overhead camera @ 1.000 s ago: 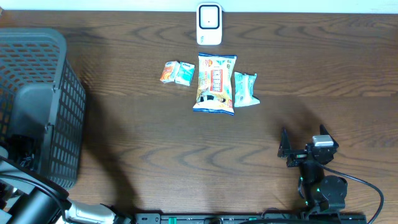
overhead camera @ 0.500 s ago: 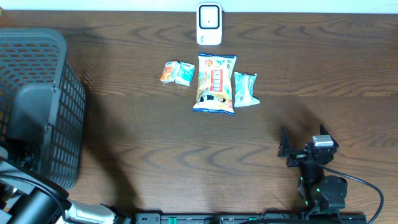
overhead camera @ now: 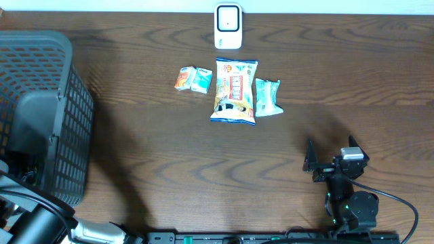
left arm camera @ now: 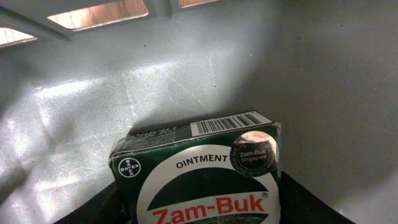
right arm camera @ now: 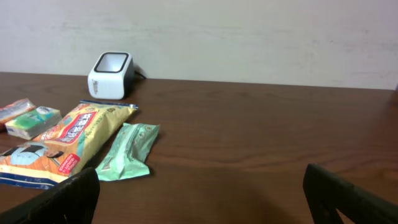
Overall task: Scan the item barcode
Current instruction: 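Reach the left gripper into the basket and grasp the green Zam-Buk tin, then carry the Zam-Buk tin out and place it below the Kleenex packs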
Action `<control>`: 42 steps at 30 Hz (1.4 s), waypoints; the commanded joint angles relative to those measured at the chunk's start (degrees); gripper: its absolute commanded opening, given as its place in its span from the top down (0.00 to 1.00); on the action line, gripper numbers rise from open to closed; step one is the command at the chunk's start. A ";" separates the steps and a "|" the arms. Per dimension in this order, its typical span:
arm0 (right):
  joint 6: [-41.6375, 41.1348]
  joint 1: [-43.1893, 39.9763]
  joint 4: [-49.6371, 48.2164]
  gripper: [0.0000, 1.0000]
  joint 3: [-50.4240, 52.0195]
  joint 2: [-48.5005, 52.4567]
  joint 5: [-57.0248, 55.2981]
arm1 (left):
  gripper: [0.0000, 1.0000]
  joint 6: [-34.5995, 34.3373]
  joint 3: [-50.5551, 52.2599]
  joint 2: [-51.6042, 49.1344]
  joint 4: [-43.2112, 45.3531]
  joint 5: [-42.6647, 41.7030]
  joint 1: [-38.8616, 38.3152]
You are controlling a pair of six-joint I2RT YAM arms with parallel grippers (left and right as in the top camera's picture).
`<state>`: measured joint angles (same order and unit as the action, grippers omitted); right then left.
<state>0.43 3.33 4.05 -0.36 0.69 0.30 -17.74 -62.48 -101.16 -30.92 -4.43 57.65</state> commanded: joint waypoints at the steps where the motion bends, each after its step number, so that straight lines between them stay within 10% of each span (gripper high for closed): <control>1: -0.81 -0.24 0.26 0.01 0.07 -0.31 0.07 | 0.50 0.52 0.33 0.26 -0.48 -2.64 -0.02; 12: -0.81 -0.24 0.28 0.01 0.07 -0.31 0.07 | 0.50 -1.81 -0.44 11.34 1.53 -10.62 -0.02; 20: -0.81 -0.24 0.26 0.01 0.07 -0.31 0.07 | 0.50 -16.63 -0.44 21.09 7.32 -31.58 -0.20; 30: -0.81 -0.24 0.26 0.01 0.07 -0.31 0.07 | 0.50 -39.65 -0.44 26.34 27.85 -54.99 -0.94; 42: -0.81 -0.24 0.26 0.01 0.07 -0.31 0.07 | 0.50 -55.49 -0.44 26.38 55.34 -58.10 -14.71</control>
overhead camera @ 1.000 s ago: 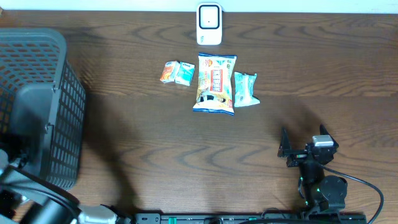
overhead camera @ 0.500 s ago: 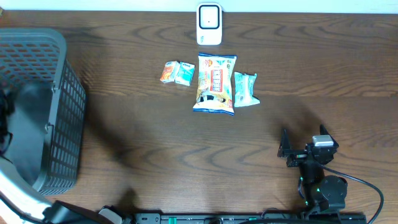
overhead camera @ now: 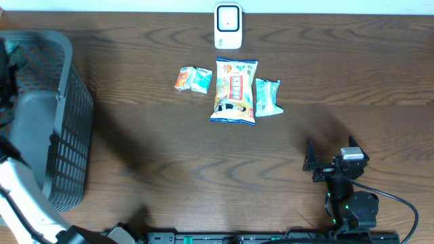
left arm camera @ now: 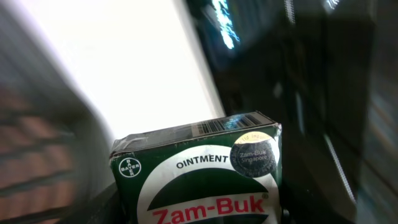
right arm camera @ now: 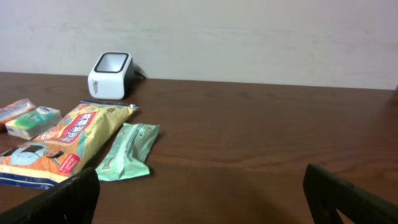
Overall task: Scan the item barcode
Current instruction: 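Carry the Zam-Buk tin out and place it below the Kleenex packs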
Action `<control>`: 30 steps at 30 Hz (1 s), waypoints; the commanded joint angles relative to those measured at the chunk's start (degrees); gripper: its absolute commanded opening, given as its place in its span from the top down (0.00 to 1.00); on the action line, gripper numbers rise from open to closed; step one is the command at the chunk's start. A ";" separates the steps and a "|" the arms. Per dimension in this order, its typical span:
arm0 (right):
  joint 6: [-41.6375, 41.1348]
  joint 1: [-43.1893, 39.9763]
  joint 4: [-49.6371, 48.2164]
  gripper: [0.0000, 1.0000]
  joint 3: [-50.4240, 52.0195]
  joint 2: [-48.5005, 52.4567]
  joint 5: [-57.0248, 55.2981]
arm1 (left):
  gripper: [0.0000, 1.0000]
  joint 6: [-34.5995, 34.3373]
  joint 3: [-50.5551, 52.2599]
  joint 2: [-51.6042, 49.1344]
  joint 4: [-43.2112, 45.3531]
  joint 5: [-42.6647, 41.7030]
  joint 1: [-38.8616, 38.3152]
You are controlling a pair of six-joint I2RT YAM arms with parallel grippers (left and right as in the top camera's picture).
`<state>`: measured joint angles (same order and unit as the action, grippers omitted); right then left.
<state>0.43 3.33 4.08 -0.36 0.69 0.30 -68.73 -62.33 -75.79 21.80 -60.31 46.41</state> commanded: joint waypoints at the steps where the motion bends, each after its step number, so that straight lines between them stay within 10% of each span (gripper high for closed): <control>1: -0.81 -0.24 0.26 0.01 0.07 -0.31 0.07 | 0.50 -4.48 -0.59 1.01 3.89 -2.08 -5.46; 17: -0.81 -0.24 0.24 0.01 0.07 -0.31 0.07 | 0.49 20.57 -0.57 0.26 2.73 3.10 -36.06; 30: -0.81 -0.24 0.26 0.01 0.07 -0.31 0.07 | 0.49 39.67 -0.57 -4.28 -27.21 30.64 -52.33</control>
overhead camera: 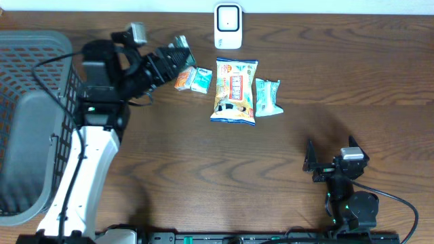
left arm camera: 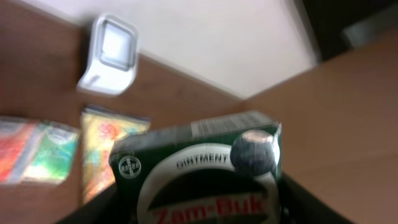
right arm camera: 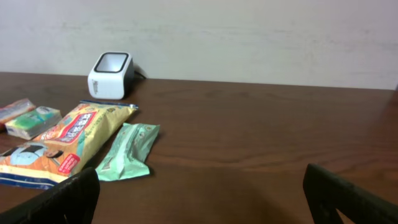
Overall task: Scan the item barcode
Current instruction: 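Carry the Zam-Buk tin out and place it below the Kleenex packs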
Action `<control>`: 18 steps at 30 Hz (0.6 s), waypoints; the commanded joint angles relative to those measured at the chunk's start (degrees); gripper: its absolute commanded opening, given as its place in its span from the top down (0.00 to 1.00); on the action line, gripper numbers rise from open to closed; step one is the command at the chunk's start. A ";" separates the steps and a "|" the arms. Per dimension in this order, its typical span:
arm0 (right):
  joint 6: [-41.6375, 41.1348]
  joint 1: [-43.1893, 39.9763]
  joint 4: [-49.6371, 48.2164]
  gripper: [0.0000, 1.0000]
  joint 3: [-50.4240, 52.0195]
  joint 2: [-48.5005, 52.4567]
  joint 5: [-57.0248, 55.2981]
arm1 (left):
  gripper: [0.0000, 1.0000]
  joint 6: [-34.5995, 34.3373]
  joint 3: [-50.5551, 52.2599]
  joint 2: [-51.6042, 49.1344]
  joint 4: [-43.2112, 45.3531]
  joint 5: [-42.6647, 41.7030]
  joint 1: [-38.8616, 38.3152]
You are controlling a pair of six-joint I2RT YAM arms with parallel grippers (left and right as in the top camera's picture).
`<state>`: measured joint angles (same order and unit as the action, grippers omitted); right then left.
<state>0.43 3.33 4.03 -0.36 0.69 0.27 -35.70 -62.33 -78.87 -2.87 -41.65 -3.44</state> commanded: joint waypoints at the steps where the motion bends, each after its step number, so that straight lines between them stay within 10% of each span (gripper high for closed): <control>1: -0.81 -0.24 0.31 0.01 0.07 -0.31 0.09 | 0.49 7.74 -0.57 -1.81 -4.04 14.36 -3.54; 18: -0.79 -0.24 0.28 0.01 0.07 -0.31 0.09 | 0.48 13.42 -0.57 -20.70 -9.09 32.28 -13.03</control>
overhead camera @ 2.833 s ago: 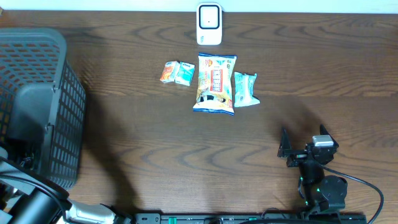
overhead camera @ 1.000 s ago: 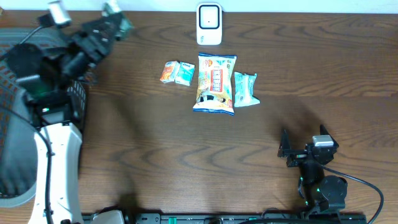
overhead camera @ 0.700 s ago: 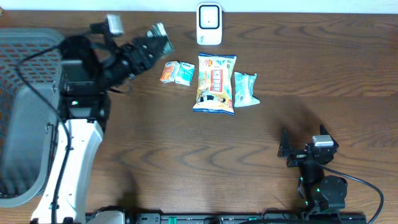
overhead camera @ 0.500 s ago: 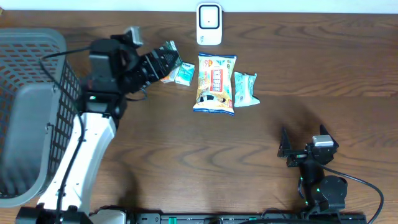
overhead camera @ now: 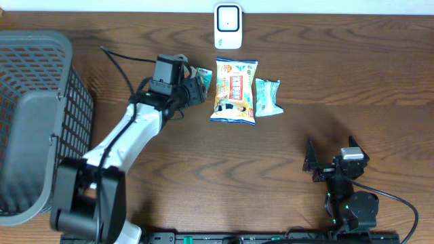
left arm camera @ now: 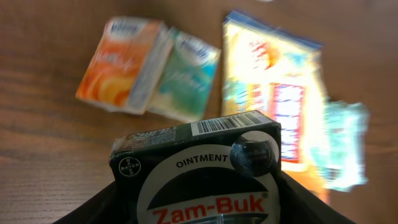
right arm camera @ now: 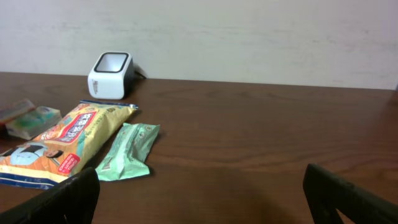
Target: Scan the item barcode
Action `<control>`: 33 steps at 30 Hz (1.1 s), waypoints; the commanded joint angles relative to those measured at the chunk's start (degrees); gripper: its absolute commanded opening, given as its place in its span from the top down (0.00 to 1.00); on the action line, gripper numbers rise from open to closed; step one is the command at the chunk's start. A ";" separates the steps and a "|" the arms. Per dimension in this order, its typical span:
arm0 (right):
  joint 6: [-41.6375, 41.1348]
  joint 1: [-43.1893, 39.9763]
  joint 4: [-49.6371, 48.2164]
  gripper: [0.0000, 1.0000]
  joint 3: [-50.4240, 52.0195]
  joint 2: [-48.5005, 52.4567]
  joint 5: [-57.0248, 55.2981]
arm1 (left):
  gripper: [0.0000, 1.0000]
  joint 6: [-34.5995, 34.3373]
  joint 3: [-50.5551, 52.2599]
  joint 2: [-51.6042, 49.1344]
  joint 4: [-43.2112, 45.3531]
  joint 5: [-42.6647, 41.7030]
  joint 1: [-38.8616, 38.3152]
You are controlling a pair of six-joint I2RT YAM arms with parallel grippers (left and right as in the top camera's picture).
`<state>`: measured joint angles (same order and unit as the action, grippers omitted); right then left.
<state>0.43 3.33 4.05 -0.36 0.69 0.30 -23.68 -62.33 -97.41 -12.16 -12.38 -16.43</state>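
Observation:
My left gripper [overhead camera: 192, 90] is shut on a dark green Zam-Buk ointment box [left arm camera: 199, 168], whose barcode [left arm camera: 227, 124] shows on its upper edge. It hangs over the small orange pack [left arm camera: 118, 65] and teal pack [left arm camera: 186, 84], left of the yellow snack bag [overhead camera: 235, 90]. The white scanner [overhead camera: 228, 27] stands at the table's far edge, beyond the bag. Down at the front right, my right gripper [overhead camera: 332, 164] rests open with nothing in it.
A grey mesh basket [overhead camera: 41, 122] fills the left side of the table. A light green packet [overhead camera: 266, 97] lies right of the snack bag. In the right wrist view the scanner [right arm camera: 112, 74] and the green packet [right arm camera: 127, 152] lie ahead to the left.
My left gripper, still holding the box, has shifted right and toward the front, from left of the scanner to just over the orange and teal packs. Its camera now looks down at the table.
My left gripper was inside the basket, shut on the Zam-Buk box. Then it was up at the basket's far left with the box. Later it was over the table left of the scanner, and now over the small packs. The right arm stayed still.

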 commanded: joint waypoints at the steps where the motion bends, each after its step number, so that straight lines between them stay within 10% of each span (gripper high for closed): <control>1: -0.81 -0.24 0.26 0.01 0.07 -0.31 0.07 | 0.48 1.40 -0.57 -3.08 0.26 2.99 -0.04; 4: -0.81 -0.24 0.26 0.01 0.07 -0.31 0.07 | 0.48 1.38 -0.57 -4.94 0.46 2.97 -0.04; 7: -0.81 -0.24 0.26 0.01 0.07 -0.31 0.07 | 0.24 1.38 -0.57 -5.29 0.50 2.97 -0.04; 24: -0.81 -0.24 0.26 0.01 0.07 -0.31 0.07 | 0.18 1.40 -0.59 8.70 4.68 2.60 1.68; 33: -0.81 -0.24 0.28 0.01 0.07 -0.31 0.07 | 0.08 1.40 -0.59 25.55 -7.39 2.64 7.78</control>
<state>0.43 3.33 4.05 -0.36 0.69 0.30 -22.50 -62.35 -75.96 -15.57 -10.28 -10.76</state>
